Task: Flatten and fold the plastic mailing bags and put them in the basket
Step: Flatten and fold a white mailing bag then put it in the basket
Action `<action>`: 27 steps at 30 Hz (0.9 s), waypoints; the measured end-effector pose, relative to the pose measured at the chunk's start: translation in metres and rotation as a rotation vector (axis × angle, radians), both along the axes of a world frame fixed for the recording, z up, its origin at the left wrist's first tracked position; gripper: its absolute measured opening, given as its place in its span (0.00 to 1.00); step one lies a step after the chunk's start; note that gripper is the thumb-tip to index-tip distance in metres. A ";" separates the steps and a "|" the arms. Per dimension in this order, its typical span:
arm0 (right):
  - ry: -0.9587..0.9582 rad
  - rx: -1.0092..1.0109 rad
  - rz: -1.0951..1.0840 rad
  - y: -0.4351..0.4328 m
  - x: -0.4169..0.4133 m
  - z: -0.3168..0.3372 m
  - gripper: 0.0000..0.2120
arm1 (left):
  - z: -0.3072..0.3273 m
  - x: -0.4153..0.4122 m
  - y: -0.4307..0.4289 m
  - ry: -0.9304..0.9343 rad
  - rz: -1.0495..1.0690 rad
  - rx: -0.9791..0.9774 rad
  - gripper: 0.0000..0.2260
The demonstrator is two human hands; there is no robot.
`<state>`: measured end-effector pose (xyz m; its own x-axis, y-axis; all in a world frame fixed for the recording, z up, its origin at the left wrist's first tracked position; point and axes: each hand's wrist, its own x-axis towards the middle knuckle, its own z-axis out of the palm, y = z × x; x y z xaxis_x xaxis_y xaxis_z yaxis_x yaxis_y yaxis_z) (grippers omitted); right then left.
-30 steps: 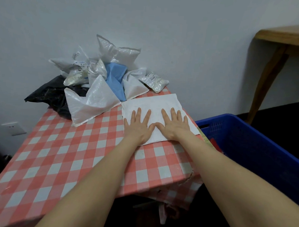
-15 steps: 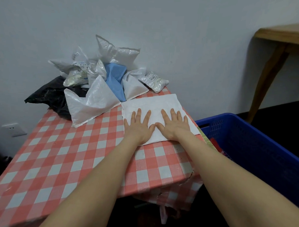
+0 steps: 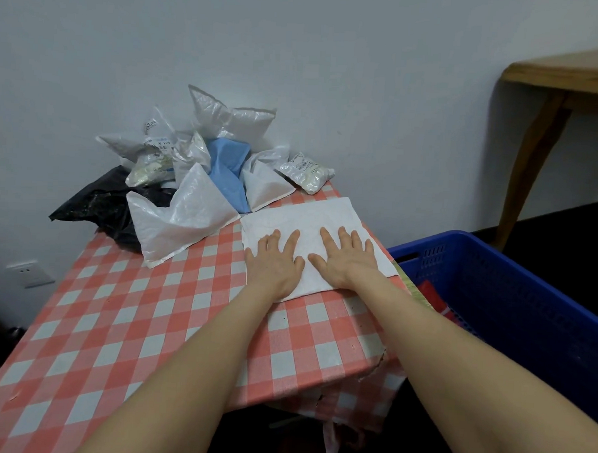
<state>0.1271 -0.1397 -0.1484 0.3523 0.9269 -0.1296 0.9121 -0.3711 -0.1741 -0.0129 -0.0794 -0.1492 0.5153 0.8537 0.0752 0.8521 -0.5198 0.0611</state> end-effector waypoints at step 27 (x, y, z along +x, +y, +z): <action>0.121 0.495 -0.150 0.028 0.039 0.047 0.26 | 0.081 0.025 0.108 -0.625 0.313 -0.353 0.24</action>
<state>0.1665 -0.1114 -0.1015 0.4956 0.8279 0.2627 0.8177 -0.3427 -0.4625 0.0121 0.0287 -0.0681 0.1984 0.9796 -0.0310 0.7087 -0.1215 0.6950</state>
